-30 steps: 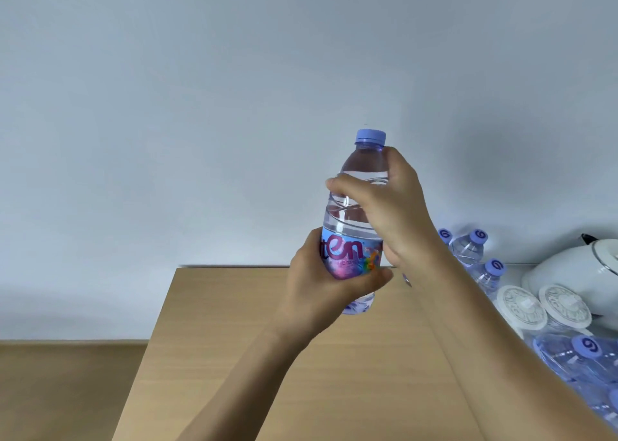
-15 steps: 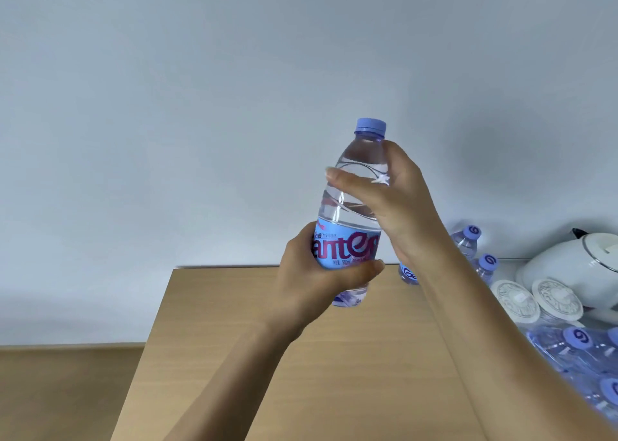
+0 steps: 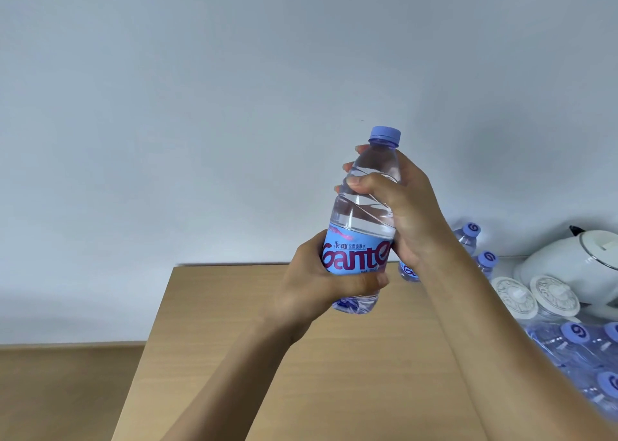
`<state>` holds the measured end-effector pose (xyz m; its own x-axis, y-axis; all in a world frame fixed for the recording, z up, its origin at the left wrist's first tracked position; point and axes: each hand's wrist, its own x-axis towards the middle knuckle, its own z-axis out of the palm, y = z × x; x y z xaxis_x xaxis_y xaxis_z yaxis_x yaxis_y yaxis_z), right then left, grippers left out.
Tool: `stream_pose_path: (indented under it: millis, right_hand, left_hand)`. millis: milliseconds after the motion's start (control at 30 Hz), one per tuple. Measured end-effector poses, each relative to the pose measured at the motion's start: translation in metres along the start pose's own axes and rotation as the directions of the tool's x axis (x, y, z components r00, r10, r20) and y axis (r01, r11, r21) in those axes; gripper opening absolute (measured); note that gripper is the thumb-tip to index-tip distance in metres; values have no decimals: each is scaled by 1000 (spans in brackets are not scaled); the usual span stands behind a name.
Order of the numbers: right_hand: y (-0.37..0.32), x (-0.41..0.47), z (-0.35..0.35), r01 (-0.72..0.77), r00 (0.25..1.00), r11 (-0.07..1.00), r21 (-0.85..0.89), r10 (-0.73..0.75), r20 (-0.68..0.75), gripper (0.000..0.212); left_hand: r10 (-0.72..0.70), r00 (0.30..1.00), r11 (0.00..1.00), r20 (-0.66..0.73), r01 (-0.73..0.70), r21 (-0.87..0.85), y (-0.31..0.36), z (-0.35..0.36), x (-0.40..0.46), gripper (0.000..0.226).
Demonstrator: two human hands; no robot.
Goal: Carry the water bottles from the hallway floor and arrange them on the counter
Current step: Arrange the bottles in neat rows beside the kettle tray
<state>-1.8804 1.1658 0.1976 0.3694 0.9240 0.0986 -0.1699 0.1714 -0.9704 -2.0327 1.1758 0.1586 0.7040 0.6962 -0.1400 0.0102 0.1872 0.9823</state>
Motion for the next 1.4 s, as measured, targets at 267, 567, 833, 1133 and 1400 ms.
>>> stream_pose_path:
  millis: [267, 567, 833, 1133, 1400]
  right_hand:
    - [-1, 2, -7, -15, 999, 999, 32, 14, 36, 40]
    - [-1, -4, -33, -138, 989, 988, -63, 141, 43, 26]
    - [3, -22, -67, -108, 988, 992, -60, 101, -113, 13]
    - [19, -34, -120, -135, 983, 983, -127, 117, -139, 18]
    - [48, -46, -160, -170, 980, 966, -194, 146, -131, 22]
  left_hand:
    - [41, 999, 999, 13, -41, 4, -4, -3, 3, 50]
    - [41, 998, 999, -40, -41, -15, -23, 17, 15, 49]
    - [4, 997, 1000, 78, -6, 21, -35, 44, 27, 53]
    - [-66, 984, 995, 168, 52, 83, -62, 76, 42, 44]
    - [-113, 981, 984, 158, 88, 157, -101, 102, 55, 50]
